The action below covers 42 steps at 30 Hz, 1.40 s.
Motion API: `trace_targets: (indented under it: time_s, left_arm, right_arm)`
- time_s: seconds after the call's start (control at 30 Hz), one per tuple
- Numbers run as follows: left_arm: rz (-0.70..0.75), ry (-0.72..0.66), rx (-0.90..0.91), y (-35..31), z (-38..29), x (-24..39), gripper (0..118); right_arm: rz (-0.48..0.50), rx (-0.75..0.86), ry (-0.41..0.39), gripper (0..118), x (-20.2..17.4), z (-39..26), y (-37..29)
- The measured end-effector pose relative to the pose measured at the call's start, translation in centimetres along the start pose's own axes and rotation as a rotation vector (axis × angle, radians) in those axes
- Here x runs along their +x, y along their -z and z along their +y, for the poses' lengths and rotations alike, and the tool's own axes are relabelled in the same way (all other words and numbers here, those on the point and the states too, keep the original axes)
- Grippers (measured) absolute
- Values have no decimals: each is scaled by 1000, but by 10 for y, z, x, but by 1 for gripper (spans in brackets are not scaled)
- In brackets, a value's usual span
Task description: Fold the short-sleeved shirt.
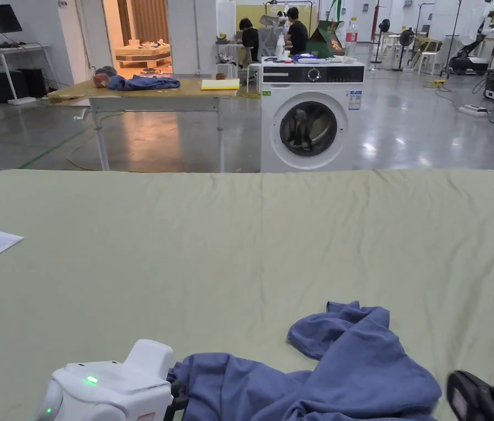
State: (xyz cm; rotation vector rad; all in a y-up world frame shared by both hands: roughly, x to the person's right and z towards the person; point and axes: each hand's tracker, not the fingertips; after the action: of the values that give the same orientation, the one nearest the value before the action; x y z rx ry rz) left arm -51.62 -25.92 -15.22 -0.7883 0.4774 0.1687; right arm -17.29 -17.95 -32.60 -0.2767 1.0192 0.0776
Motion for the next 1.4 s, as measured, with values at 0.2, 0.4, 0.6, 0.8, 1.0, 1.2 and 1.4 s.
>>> trace_targets:
  time_s: [0.2,0.4,0.6,0.8,1.0,1.2,1.4]
  left_arm:
    - [-23,-160,237,-62,-4,-5,4]
    - [-5,-167,276,-94,-7,-18,4]
    - [12,-164,252,-95,-11,-24,4]
    - [-10,-226,230,-99,-11,-35,4]
    - [48,-238,310,-143,11,-49,4]
    - [123,-167,419,-213,54,-61,4]
    - [160,-155,529,-261,109,-68,4]
  right_arm:
    - [125,-246,107,0,48,27,109]
    - [106,-574,205,114,77,29,223]
    - [16,-908,37,110,65,-18,286]
    - [218,-879,-37,3,36,24,255]
    - [158,-522,-106,3,40,92,166]
    - [126,-286,-6,3,68,182,81]
    - [65,-160,13,3,78,260,43]
